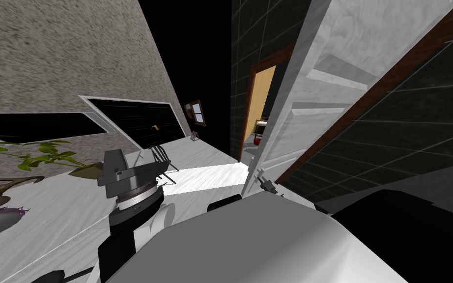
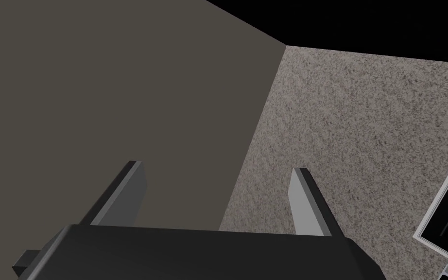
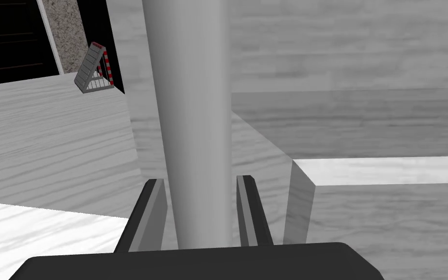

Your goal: Pull the door open

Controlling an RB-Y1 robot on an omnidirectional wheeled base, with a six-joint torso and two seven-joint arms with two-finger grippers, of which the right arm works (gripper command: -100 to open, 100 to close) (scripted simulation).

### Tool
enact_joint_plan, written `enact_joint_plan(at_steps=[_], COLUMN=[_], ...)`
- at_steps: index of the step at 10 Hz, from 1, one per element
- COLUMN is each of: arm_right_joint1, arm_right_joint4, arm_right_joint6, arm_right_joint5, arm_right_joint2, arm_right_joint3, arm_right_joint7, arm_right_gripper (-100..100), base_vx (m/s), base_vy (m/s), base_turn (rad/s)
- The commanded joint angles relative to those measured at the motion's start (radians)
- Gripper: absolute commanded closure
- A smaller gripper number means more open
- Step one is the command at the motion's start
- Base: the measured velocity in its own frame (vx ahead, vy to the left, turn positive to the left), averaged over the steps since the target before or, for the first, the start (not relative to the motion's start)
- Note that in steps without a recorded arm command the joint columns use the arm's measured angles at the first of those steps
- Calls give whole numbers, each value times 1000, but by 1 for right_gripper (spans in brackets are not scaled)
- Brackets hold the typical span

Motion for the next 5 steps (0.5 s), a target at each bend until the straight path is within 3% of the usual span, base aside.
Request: enact_joint_plan(at_steps=[1,5], arm_right_joint1=[-2,-8], arm_right_joint4=[12,39], arm_right_joint6=[-12,-38], arm_right_joint5=[1,2], arm_right_joint2=[0,-3], arm_right_joint3=[6,22], arm_right_joint7=[-8,-26], arm_right_gripper=[100,100], base_vx=[-205,-223], base_vy=[-49,-59], base_turn=[202,156])
